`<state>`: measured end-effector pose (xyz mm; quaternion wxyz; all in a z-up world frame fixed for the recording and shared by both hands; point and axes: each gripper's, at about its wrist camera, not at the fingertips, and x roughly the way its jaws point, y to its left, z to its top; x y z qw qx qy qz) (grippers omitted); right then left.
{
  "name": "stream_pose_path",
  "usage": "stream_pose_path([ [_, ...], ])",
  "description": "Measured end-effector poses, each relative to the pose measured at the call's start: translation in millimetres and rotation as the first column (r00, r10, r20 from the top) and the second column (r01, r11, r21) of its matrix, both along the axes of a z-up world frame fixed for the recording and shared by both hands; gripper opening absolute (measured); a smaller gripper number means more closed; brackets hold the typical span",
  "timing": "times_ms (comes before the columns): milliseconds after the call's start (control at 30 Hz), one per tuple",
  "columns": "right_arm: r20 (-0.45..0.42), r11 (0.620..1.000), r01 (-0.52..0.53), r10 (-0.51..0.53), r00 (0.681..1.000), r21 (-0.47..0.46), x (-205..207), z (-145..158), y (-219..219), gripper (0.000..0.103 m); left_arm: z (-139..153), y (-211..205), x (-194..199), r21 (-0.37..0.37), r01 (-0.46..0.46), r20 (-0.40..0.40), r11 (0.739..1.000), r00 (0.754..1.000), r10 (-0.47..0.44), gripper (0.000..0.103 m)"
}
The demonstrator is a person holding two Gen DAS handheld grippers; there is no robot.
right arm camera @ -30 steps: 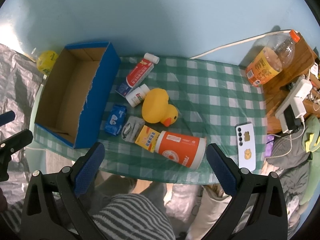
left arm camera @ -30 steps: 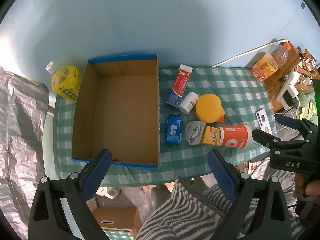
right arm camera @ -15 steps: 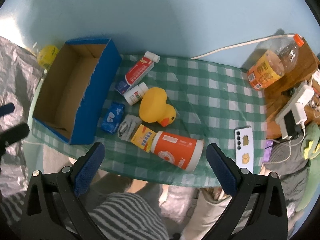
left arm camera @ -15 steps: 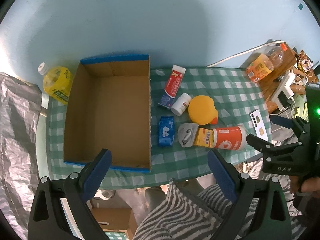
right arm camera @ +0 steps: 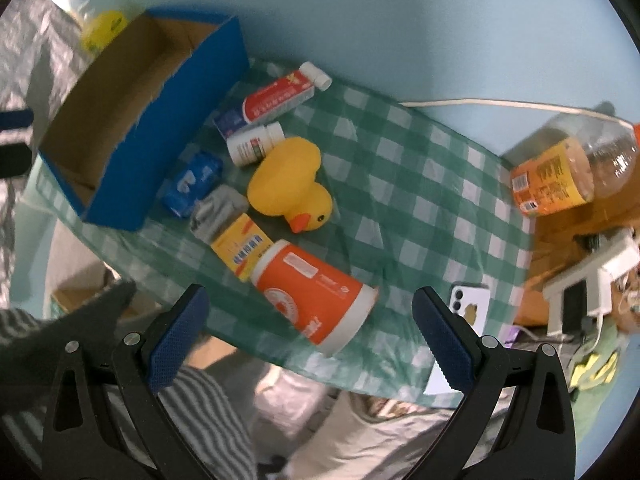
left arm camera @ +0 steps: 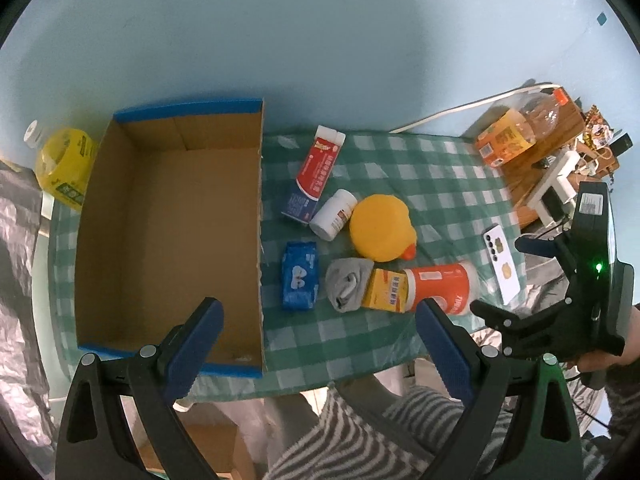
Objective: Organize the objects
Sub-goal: 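Grasp the orange paper cup with the right gripper while the left approaches the yellow ointment box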
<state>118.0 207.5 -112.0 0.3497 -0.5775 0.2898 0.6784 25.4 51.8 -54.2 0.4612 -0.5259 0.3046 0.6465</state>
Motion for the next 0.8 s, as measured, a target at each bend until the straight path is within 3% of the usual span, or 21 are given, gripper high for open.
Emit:
stream_pose_path([
  [200,0.039,0.997,-0.077,0.078,0.996,-0.023,-0.9,-20.7,0.3,0.102,-11.6,14.4,10.7,-0.030,0.091,-0.077,0.995,0.993,-0.093,0.097],
  [433,0.072,0.978,-0.202,0.205,0.976,-0.049,-5.8,-48.6,-1.4,0.102,-46.4,24.8,19.0,-0.118,0.138,-0.056,0.983,0.988,-0.145,0.097],
  [800,0.189,0.899,-0.434,0.438,0.879,-0.066,-13.7,-103.1,-7.9,0.101,-87.5,34.5,34.2,-0.182,0.210,-0.040,0.961,0.975,-0.220,0.097],
])
